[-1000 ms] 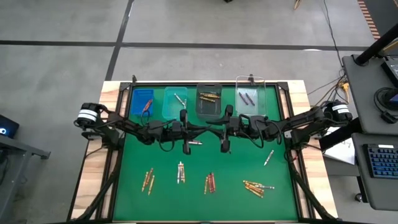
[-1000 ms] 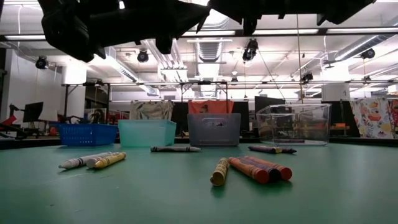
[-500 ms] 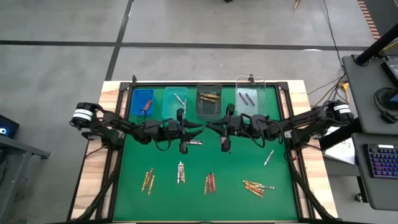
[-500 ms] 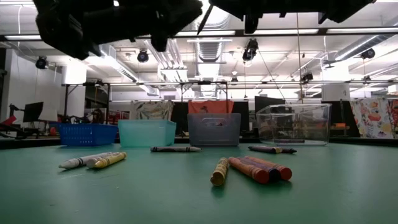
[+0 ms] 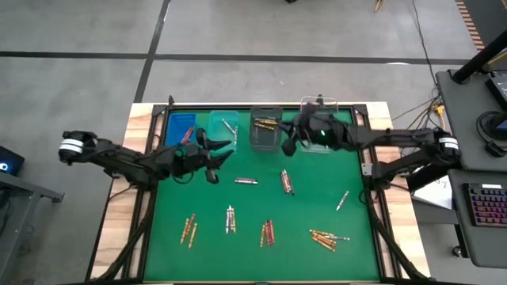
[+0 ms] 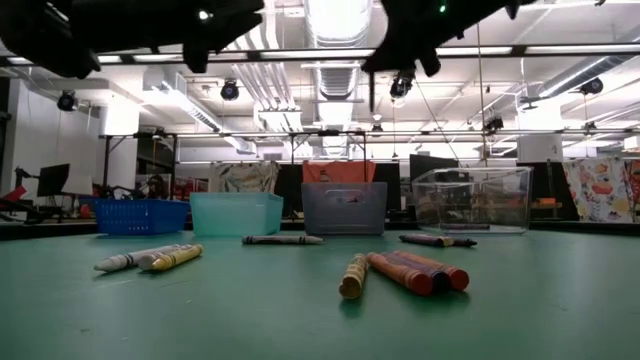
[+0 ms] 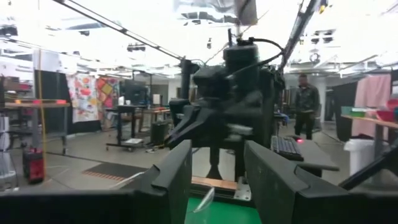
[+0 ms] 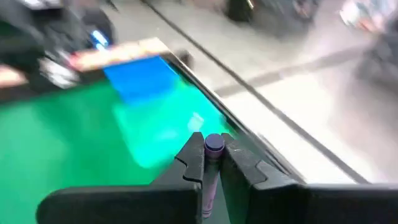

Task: Sort crayons
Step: Put the violet crayon into the bin, then put the white crayon into the light blue bin

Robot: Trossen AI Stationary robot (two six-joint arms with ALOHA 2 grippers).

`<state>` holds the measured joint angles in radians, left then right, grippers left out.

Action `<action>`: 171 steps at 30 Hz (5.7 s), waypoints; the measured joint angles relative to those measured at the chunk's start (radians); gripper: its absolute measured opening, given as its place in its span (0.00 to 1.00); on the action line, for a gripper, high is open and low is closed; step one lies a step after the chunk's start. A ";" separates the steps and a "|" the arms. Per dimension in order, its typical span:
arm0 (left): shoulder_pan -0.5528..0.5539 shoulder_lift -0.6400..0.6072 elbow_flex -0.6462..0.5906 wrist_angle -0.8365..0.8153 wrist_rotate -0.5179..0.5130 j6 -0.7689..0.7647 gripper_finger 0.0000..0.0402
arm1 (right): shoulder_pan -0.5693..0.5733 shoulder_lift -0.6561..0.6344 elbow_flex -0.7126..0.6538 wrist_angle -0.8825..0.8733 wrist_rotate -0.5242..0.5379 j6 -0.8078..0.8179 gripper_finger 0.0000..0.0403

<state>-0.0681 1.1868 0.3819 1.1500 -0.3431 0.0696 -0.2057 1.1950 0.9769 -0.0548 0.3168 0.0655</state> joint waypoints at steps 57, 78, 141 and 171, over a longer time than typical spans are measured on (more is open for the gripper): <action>0.000 -0.078 -0.076 -0.096 -0.104 0.002 0.32 | -0.556 0.262 0.097 -0.637 -0.194 0.230 0.34; 0.000 -0.078 -0.067 -0.479 -0.099 -0.211 0.32 | -0.063 0.021 0.097 -0.607 -0.194 0.436 0.31; 0.000 -0.076 0.244 -0.824 -0.084 0.005 0.32 | 0.614 0.307 -0.198 -1.013 -0.430 0.153 0.30; 0.000 -0.076 0.237 -0.779 -0.044 -0.008 0.32 | 0.611 0.275 -0.049 -1.034 -0.342 0.193 0.02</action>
<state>-0.0685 1.1110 0.6189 0.3708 -0.3871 0.0616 0.4057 1.4700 0.9275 -1.0889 -0.0254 0.2580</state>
